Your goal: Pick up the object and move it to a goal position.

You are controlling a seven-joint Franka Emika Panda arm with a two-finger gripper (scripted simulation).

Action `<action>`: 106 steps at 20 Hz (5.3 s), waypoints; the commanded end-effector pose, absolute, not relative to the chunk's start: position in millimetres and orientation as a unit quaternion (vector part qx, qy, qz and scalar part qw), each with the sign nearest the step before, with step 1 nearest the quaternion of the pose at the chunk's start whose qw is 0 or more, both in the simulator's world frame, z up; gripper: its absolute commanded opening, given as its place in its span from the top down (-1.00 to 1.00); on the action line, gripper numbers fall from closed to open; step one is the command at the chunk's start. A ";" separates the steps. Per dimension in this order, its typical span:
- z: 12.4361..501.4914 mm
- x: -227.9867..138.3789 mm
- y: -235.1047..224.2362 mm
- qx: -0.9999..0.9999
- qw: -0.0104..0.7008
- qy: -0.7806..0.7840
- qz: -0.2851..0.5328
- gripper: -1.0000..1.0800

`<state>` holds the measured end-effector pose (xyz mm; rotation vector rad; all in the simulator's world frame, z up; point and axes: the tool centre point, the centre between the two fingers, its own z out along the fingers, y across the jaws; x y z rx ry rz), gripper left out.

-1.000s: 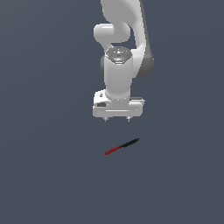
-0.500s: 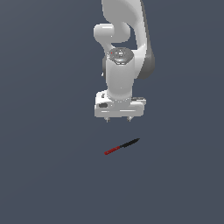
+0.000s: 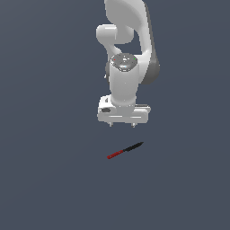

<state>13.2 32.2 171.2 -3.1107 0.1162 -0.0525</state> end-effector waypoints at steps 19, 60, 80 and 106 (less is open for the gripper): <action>122.4 39.9 43.7 -0.959 0.015 0.282 -0.003 -0.92; 40.3 64.4 59.5 -0.833 0.000 0.553 0.000 -0.92; 7.9 65.0 59.4 -0.832 0.000 0.554 0.000 1.00; 181.1 59.8 45.6 -0.831 0.000 0.556 0.000 1.00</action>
